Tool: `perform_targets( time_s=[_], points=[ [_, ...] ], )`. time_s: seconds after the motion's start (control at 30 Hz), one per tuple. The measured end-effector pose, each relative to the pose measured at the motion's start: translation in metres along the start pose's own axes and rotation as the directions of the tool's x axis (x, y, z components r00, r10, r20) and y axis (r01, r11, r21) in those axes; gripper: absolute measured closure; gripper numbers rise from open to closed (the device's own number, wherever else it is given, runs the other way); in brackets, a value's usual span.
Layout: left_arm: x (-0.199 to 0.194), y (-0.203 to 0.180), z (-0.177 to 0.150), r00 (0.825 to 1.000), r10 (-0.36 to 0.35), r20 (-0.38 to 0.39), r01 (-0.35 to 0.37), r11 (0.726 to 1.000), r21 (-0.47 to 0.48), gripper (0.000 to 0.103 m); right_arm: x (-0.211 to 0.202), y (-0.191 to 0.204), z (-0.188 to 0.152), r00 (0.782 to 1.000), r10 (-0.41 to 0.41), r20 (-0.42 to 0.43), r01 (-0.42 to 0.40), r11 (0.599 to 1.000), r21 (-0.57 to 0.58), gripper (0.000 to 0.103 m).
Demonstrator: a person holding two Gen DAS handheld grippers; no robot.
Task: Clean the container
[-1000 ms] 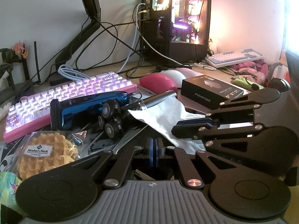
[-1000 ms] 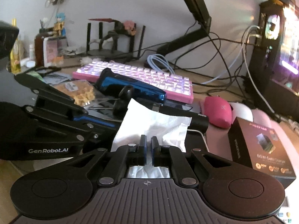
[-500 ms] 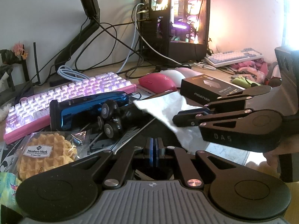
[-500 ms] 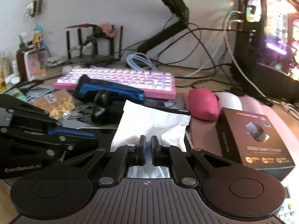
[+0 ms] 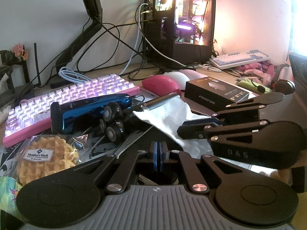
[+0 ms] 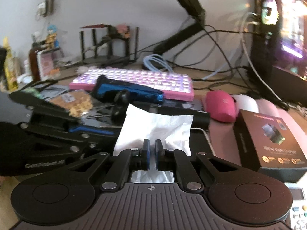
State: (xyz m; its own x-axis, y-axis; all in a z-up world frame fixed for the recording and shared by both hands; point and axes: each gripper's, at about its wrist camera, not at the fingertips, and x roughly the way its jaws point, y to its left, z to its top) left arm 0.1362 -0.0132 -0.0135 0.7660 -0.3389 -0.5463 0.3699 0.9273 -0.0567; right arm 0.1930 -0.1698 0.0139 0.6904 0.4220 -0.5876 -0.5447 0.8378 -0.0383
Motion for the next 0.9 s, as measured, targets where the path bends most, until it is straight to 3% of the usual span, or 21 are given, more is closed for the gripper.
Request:
perform_targets(
  time_s=[0.4,0.77,0.9],
  points=[
    [0.000,0.004,0.000,1.000,-0.005,0.000,0.005,1.000,-0.002,0.094,0.003,-0.001,-0.002,1.000,-0.021,-0.001,0.021,1.000,0.016,0.095],
    [0.001,0.004,0.000,1.000,-0.011,0.000,0.011,1.000,-0.008,0.094,-0.005,0.008,-0.002,0.997,0.076,-0.001,-0.076,0.997,-0.021,0.095],
    [0.001,0.004,-0.001,1.000,-0.011,0.000,0.011,1.000,-0.006,0.094,-0.007,0.006,-0.002,0.999,0.035,-0.001,-0.035,0.999,0.000,0.095]
  ],
)
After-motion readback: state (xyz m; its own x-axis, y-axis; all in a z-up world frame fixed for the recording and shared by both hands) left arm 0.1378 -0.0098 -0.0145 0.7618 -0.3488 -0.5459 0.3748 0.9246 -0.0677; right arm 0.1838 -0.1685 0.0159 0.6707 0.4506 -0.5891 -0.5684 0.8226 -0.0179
